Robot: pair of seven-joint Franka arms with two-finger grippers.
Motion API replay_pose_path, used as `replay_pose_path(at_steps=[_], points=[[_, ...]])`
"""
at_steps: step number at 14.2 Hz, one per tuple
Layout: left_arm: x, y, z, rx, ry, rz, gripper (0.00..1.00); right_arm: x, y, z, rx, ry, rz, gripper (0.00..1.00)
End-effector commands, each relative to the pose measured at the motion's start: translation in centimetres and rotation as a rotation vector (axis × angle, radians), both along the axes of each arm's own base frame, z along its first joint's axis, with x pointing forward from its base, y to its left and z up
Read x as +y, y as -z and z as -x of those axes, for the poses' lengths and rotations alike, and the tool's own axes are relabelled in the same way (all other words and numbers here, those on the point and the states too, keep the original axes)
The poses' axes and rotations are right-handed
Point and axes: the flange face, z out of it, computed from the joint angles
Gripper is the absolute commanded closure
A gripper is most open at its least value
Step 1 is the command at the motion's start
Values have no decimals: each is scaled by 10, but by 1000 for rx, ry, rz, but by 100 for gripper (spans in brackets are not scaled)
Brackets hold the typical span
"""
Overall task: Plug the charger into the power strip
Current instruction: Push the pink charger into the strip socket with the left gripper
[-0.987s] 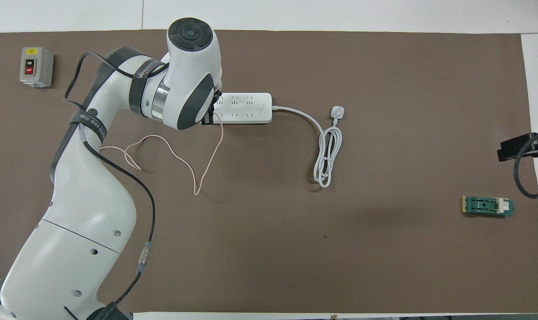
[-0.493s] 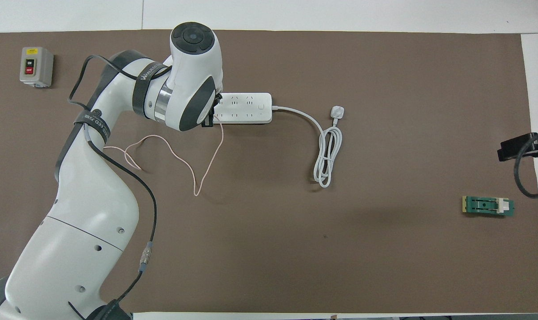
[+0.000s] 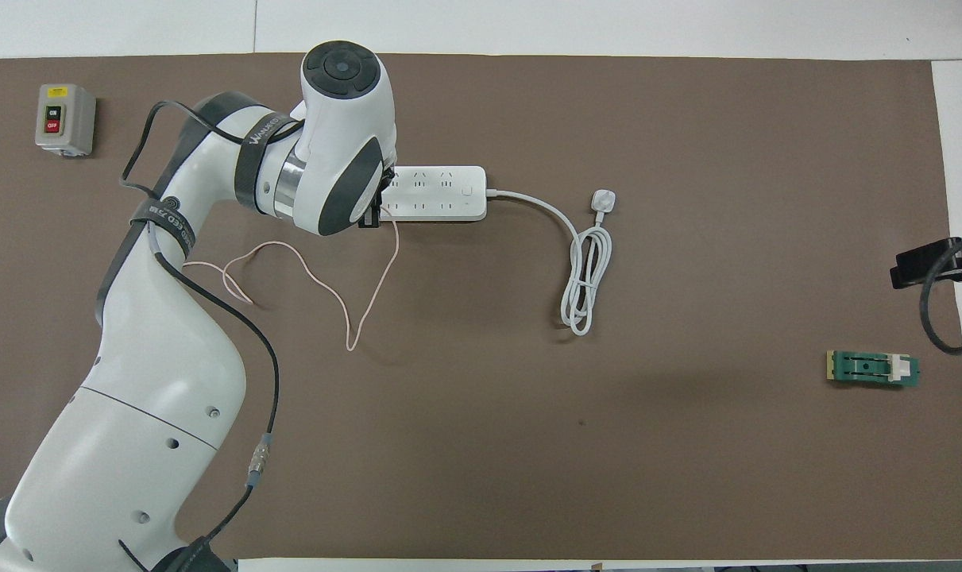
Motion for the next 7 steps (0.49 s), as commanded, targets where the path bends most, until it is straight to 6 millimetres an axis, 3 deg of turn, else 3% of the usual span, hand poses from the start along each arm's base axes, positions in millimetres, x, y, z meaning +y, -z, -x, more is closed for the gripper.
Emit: replay_pose_path(at_steps=[1, 7], points=[[24, 45, 0, -1, 23, 7, 100, -3, -4, 6, 1, 6, -12, 0], [31, 51, 11, -64, 30, 37, 100, -2, -4, 6, 2, 5, -12, 0]])
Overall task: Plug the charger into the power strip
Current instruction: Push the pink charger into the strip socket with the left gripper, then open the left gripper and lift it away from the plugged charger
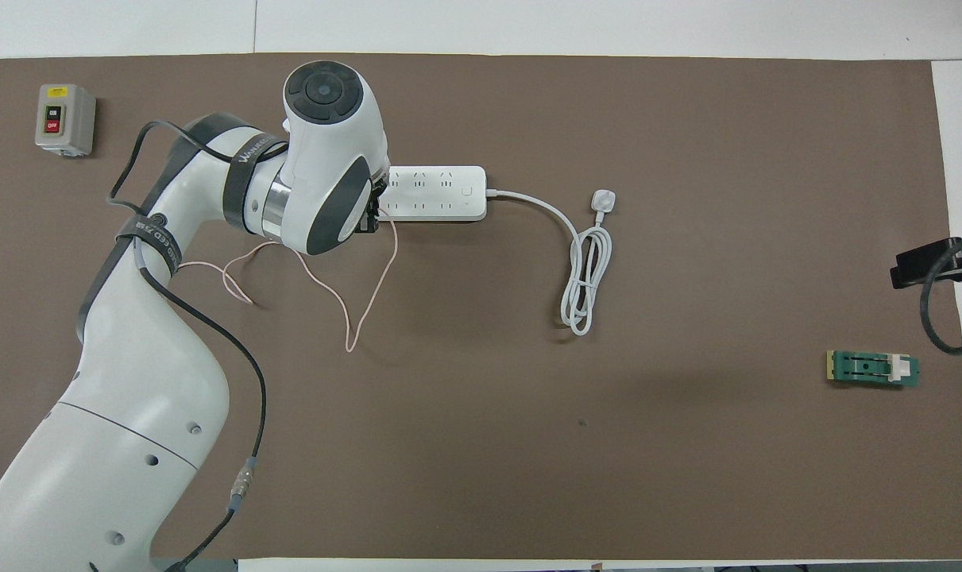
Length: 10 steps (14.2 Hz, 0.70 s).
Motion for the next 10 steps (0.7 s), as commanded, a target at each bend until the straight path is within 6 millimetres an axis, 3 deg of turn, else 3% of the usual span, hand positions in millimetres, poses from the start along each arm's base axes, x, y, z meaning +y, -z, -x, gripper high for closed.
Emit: replay_pose_path(at_steps=[1, 2, 3, 4, 8, 10], points=[[23, 50, -3, 5, 11, -13, 100, -3, -4, 6, 2, 6, -12, 0], [24, 47, -4, -2, 9, -13, 100, -3, -4, 6, 2, 6, -12, 0], [25, 41, -6, -10, 5, -15, 20, -3, -4, 6, 2, 6, -12, 0], [25, 25, -8, -28, 5, -12, 0, -3, -4, 6, 2, 8, -12, 0], [31, -64, -11, -74, 0, -5, 0, -3, -4, 6, 2, 8, -12, 0], [56, -106, -19, -104, 12, -12, 0, -2, -4, 6, 2, 6, -12, 0]])
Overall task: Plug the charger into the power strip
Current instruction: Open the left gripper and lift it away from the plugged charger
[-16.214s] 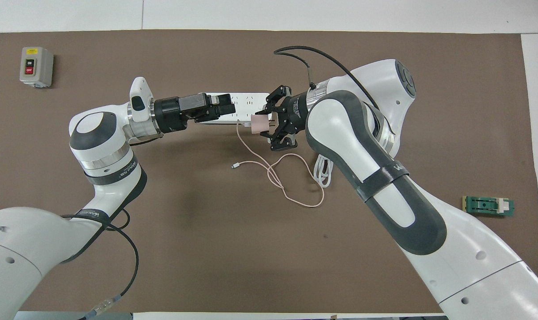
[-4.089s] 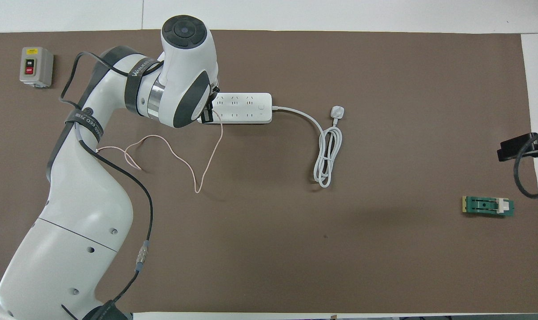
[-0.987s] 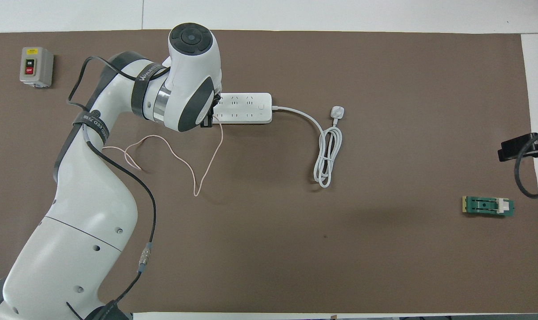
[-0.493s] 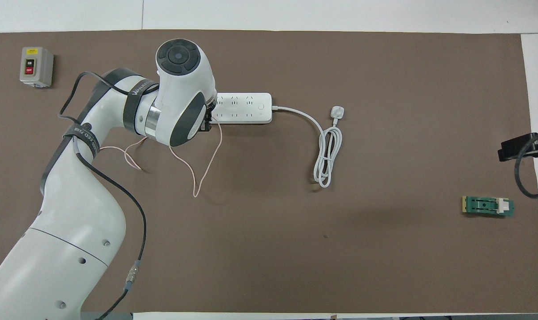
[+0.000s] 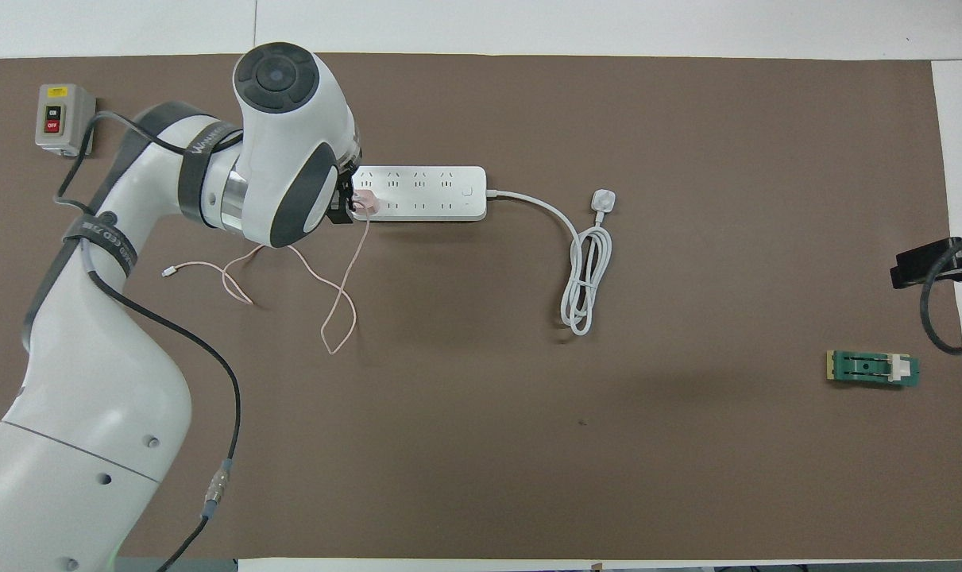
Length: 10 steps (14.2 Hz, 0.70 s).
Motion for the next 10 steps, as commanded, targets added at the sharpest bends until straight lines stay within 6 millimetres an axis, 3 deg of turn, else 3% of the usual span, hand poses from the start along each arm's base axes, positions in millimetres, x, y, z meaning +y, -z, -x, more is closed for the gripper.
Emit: replay_pose_path(at_steps=[1, 4, 5, 7, 10], points=[[39, -66, -4, -30, 58, -25, 0, -3, -4, 6, 2, 7, -12, 0], [101, -127, -7, -80, 278, -50, 0, -3, -4, 6, 2, 8, -12, 0], [122, -138, -8, -82, 367, -68, 0, -2, -4, 6, 2, 4, -12, 0], [172, -153, -13, -77, 580, -114, 0, -2, -4, 6, 2, 4, -12, 0], [252, -155, -21, -36, 922, -183, 0, -2, -4, 6, 2, 4, -12, 0]])
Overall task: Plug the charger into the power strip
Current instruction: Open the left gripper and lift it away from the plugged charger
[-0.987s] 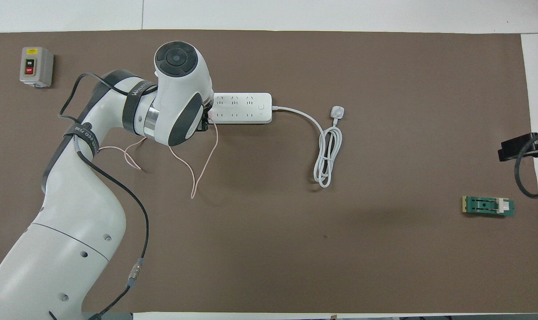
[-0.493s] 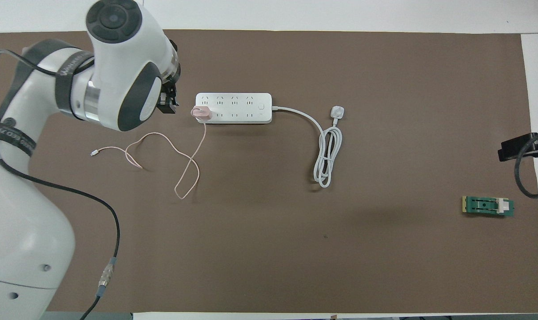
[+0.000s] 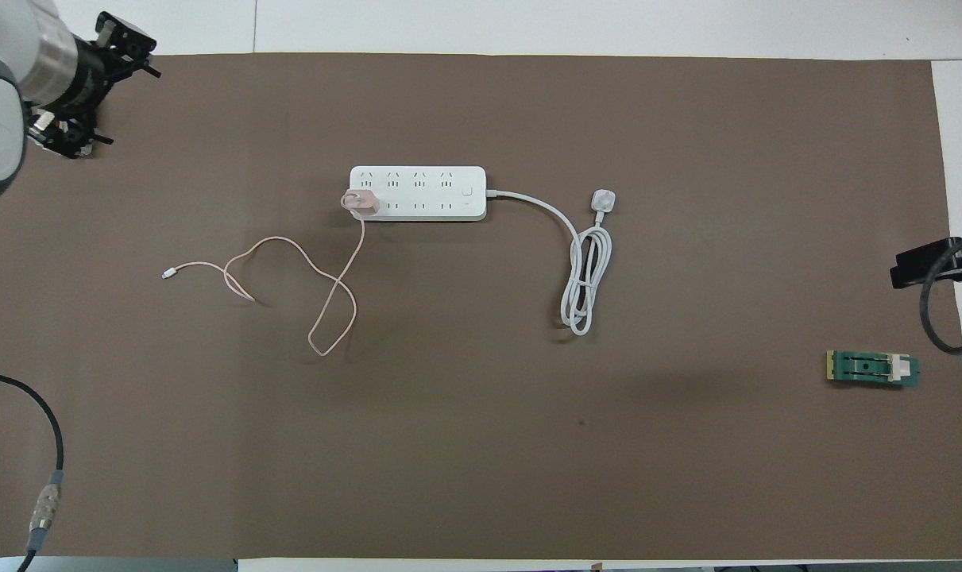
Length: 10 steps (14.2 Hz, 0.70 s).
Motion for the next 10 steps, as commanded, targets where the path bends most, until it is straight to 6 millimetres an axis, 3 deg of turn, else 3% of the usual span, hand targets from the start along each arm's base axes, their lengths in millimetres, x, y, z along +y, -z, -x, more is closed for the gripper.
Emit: replay_pose_path(at_steps=[1, 3, 5, 10], points=[[58, 1, 1, 47, 283, -78, 0, -2, -4, 6, 2, 3, -12, 0], [86, -1, 4, 77, 383, -98, 0, -2, -4, 6, 2, 3, -12, 0], [99, -14, 13, 88, 441, -107, 0, -2, -4, 6, 3, 3, -12, 0], [92, -41, 32, 139, 491, -102, 0, -1, -4, 6, 3, 2, -12, 0]])
